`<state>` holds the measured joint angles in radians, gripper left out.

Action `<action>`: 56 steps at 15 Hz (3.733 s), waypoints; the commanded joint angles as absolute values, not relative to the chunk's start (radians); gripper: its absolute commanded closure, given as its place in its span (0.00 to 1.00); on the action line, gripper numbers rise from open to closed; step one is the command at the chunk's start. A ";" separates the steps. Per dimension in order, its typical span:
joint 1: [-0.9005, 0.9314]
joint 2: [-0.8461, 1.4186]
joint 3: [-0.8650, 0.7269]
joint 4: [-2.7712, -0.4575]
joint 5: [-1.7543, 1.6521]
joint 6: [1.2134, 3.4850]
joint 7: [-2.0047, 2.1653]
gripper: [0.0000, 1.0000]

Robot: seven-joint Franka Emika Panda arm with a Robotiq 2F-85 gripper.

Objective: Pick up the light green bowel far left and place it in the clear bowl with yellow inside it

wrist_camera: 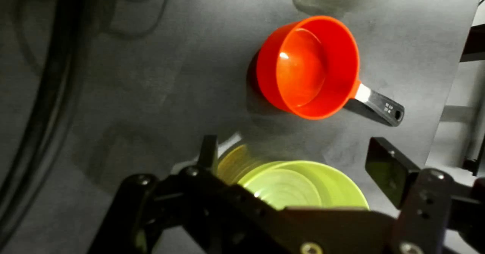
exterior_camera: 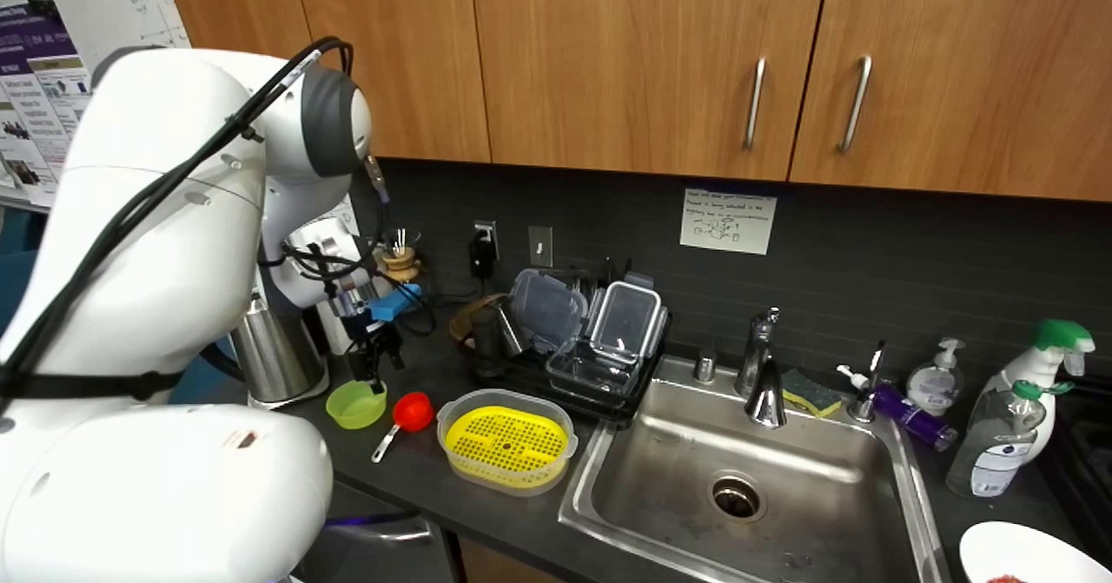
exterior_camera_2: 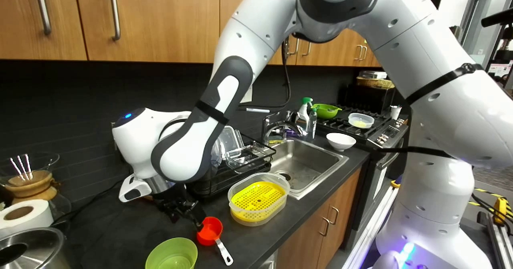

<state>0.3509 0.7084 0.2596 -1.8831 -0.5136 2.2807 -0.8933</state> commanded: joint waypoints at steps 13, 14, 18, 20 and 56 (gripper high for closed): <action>0.389 0.727 0.261 -1.831 -0.539 2.260 -0.950 0.00; 0.383 0.734 0.257 -1.815 -0.536 2.251 -0.962 0.00; 0.382 0.784 0.245 -1.741 -0.521 2.199 -0.983 0.00; 0.391 0.813 0.235 -1.707 -0.528 2.169 -0.976 0.00; 0.313 1.015 0.316 -1.603 -0.409 2.470 -1.345 0.37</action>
